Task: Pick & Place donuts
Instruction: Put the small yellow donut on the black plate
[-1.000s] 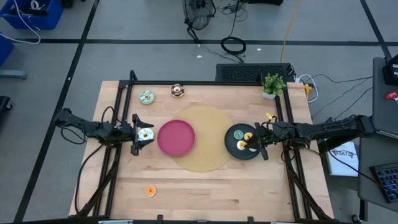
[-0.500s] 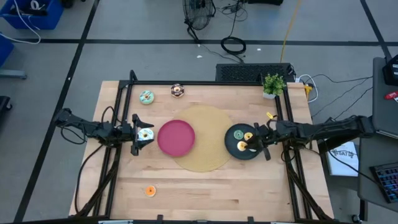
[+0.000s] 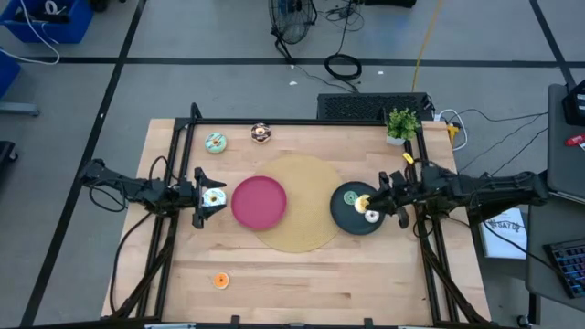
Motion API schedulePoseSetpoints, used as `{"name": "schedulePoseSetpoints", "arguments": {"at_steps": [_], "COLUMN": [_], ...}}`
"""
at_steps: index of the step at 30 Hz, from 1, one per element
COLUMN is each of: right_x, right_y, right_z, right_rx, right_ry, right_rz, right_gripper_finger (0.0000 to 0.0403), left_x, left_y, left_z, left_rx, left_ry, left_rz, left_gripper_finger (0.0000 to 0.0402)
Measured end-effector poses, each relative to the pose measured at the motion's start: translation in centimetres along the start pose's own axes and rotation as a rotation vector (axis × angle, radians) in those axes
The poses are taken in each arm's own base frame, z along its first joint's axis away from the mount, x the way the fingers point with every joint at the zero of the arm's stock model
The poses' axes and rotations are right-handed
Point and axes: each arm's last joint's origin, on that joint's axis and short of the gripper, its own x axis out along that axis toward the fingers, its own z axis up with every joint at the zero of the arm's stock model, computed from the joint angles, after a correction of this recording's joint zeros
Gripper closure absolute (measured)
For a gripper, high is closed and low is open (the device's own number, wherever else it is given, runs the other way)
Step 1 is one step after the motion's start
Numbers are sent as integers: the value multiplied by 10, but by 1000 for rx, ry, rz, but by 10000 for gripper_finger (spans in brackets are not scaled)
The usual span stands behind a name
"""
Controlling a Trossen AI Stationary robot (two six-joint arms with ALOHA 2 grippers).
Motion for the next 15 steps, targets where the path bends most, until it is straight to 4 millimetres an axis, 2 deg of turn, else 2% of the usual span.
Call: {"name": "schedulePoseSetpoints", "arguments": {"at_steps": [3,9,15], "right_x": [1,11,21], "right_y": [0,10,2], "right_z": [0,7,-22], "right_rx": [55,42,110], "right_ry": [106,253,507], "right_rz": [-59,-173,-336], "right_gripper_finger": [344,363,373], "left_x": [0,0,0], "left_y": [0,0,0], "left_z": [0,0,0], "left_rx": [0,0,-1], "left_ry": [0,0,-1], "left_rz": [0,0,0], "left_gripper_finger": [82,82,82]}}
